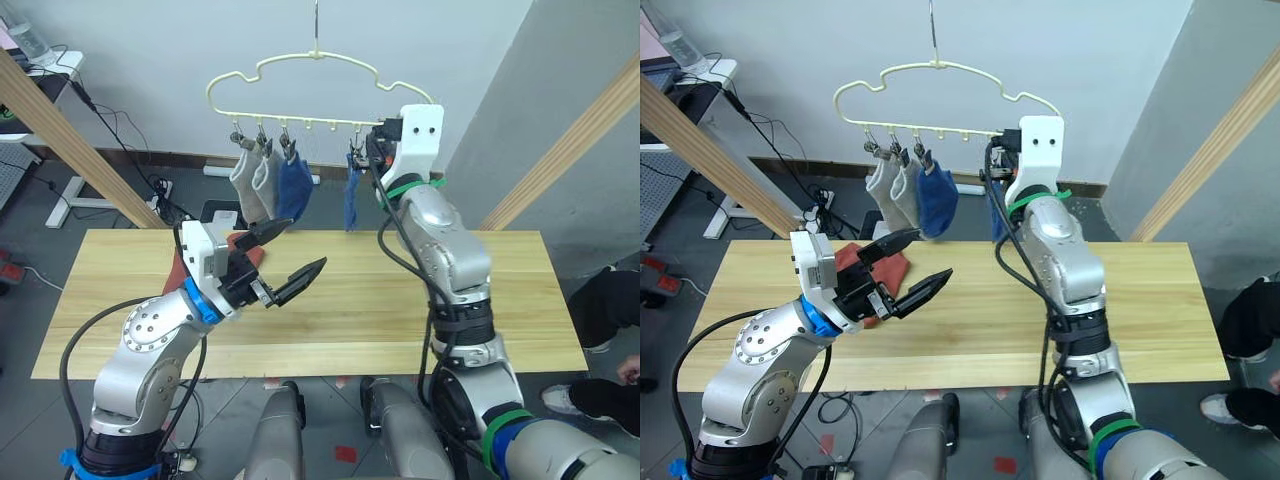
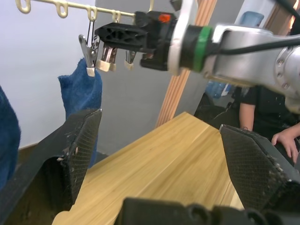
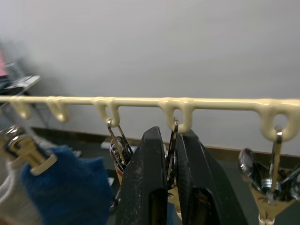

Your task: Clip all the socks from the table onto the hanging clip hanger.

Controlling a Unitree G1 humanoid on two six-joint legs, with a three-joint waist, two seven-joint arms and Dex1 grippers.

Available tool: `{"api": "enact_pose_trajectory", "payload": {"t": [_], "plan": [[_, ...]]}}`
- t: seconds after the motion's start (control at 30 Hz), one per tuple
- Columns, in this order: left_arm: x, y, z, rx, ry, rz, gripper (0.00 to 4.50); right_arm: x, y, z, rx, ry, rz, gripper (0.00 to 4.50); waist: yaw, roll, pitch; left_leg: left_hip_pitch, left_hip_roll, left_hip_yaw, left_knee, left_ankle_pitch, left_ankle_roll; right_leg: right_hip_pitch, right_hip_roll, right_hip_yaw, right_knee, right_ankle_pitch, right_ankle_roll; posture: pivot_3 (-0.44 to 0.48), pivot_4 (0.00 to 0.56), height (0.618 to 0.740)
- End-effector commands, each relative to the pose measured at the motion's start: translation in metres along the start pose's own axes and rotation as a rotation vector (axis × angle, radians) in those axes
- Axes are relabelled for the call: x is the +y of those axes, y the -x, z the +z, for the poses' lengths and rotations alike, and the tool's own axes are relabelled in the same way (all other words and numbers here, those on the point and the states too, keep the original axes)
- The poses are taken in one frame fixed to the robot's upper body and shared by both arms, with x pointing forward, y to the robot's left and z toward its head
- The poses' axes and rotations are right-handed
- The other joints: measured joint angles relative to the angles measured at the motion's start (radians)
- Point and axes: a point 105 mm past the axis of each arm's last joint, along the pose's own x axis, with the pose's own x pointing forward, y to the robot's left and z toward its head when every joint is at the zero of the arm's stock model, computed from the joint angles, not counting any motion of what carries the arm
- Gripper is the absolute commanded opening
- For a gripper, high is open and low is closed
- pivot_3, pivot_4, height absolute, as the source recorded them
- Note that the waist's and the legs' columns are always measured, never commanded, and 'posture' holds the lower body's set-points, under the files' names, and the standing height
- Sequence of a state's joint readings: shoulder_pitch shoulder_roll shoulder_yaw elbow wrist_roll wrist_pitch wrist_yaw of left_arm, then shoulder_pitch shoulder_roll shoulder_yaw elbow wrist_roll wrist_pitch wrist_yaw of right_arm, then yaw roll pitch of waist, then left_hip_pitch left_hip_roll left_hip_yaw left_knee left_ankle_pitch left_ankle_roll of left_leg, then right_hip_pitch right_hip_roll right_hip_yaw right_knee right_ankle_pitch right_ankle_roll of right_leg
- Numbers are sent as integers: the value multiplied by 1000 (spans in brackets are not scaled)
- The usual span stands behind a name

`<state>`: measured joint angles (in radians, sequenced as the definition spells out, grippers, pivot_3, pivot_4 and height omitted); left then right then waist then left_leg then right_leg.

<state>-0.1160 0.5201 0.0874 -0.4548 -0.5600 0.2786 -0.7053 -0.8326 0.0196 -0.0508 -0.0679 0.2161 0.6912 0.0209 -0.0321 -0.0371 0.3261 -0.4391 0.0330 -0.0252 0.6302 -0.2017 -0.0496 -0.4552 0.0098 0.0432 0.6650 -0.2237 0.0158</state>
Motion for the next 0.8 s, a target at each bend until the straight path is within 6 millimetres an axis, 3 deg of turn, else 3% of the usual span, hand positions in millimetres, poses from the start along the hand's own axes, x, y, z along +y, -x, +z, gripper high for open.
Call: {"api": "enact_pose_trajectory", "payload": {"t": [0.03,0.17,0.37,0.57,0.8], "plan": [[15,7,-4,27,-1,84,4500,-1,10,20,-16,-57,100,4,0,0,0,0,0,0,0,0,0,0,0,0,0,0,0,-13,334,740],[50,19,-44,186,-4,276,4500,5,27,22,110,-83,322,4,-2,1,0,0,0,0,0,0,0,0,0,0,0,-2,4,-43,337,740],[85,25,-95,388,-21,373,4500,26,41,14,246,-258,522,4,-9,1,1,0,1,0,0,0,0,0,1,0,1,-2,4,-73,346,740],[108,17,-128,516,-47,359,4500,18,33,17,226,-233,457,4,-18,1,1,-1,-1,1,0,0,0,0,0,0,0,-2,4,-106,362,740],[127,28,-151,631,25,423,4500,18,31,19,214,-232,436,4,-31,1,1,-2,-1,0,0,0,1,-1,-1,0,0,-1,1,-142,380,740]]}}
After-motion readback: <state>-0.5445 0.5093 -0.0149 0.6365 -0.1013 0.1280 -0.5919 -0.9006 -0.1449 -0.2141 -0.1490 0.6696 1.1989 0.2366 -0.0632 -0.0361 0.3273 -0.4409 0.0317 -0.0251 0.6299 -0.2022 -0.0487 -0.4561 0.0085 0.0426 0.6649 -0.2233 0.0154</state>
